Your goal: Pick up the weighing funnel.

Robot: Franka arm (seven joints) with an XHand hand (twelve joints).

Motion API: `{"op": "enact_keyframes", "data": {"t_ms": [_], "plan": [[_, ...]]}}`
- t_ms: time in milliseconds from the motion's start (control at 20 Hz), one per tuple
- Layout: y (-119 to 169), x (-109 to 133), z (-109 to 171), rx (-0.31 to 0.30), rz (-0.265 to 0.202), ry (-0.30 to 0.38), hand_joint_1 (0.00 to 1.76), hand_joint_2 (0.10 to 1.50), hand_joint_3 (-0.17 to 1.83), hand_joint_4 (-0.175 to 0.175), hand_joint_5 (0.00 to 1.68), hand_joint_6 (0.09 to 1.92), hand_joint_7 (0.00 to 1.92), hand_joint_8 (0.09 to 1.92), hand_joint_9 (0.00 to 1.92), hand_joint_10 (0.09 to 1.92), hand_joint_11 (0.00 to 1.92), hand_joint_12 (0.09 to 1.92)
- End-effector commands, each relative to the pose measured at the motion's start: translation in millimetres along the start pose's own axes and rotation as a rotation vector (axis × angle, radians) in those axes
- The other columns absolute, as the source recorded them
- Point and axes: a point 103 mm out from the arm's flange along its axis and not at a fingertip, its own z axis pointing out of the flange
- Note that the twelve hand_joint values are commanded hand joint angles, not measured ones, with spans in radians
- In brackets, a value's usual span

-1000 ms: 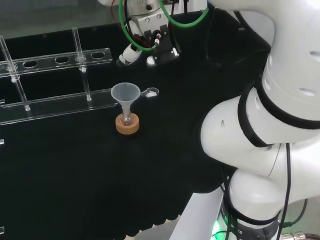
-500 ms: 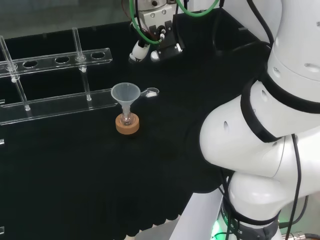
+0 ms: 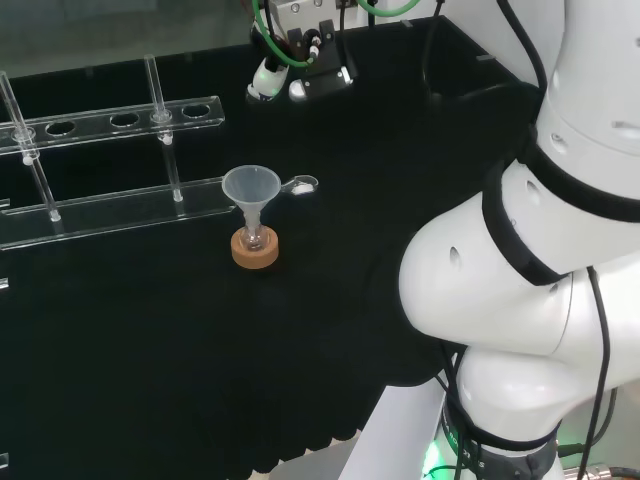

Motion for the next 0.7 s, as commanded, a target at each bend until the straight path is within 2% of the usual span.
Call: {"op": "enact_keyframes", "data": {"t_ms": [50,700], "plan": [[66.4,-19.6,101.4,0.140,0.046,-0.157,0.86,0.69,0.49,-0.040,0.65,0.09,0.36,0.73,0.59,0.62,0.41,1.34],[73.0,-30.9,134.3,0.174,0.038,-0.193,0.84,0.67,0.52,-0.040,0.65,0.12,0.38,0.72,0.61,0.60,0.43,1.32]]}}
